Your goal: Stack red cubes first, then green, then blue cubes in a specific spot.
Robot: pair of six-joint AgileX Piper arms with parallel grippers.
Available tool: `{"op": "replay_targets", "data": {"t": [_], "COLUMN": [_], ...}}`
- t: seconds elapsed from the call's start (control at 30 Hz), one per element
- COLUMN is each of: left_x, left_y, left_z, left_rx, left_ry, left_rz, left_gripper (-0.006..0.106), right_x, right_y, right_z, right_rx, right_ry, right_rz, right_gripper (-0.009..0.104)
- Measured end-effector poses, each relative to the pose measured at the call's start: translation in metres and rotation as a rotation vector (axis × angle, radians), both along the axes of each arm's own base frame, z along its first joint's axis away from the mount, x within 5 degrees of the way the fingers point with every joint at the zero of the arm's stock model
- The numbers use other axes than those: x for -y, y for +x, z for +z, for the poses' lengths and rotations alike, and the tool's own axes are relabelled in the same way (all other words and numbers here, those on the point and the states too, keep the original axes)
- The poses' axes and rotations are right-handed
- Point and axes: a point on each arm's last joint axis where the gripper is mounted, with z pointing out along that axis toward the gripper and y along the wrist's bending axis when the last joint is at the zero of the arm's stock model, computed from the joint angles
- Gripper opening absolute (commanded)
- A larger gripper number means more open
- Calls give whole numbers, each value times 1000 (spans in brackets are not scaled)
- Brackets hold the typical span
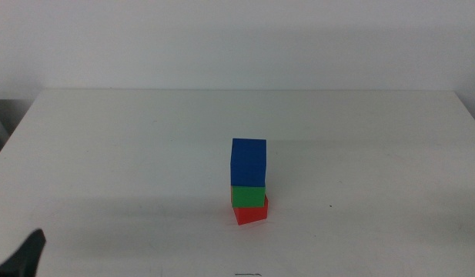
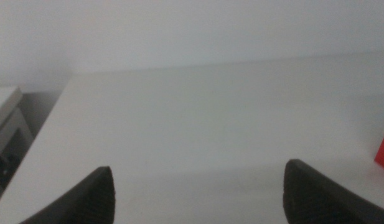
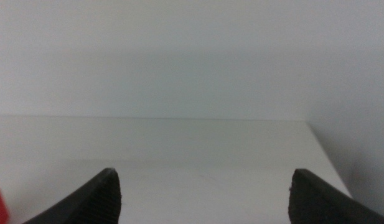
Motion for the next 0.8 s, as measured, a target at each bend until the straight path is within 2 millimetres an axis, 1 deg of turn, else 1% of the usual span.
{"op": "replay_targets", "data": {"t": [0.17,0.27,0.33,0.67,0.8], "left_x": [0,1,1,0,0], "left_y": [0,0,0,-10,-11], "left_z": [-21,-21,-20,-9,-8], "left_rx": [-7,13,34,197,205], "left_ry": [1,-2,-4,-35,-89], "left_rz": [-4,-6,-7,-8,-6], "left_gripper": [91,91,91,91,91], "right_x": [4,4,4,4,4], "right_y": [-5,-3,-2,-2,-2], "right_z": [-25,-43,-51,-51,-51], "right_rx": [26,-17,-41,-30,-30], "right_ry": [17,17,21,22,22], "right_rz": [-65,-67,-67,-66,-66], "right_gripper": [85,85,85,85,85]}}
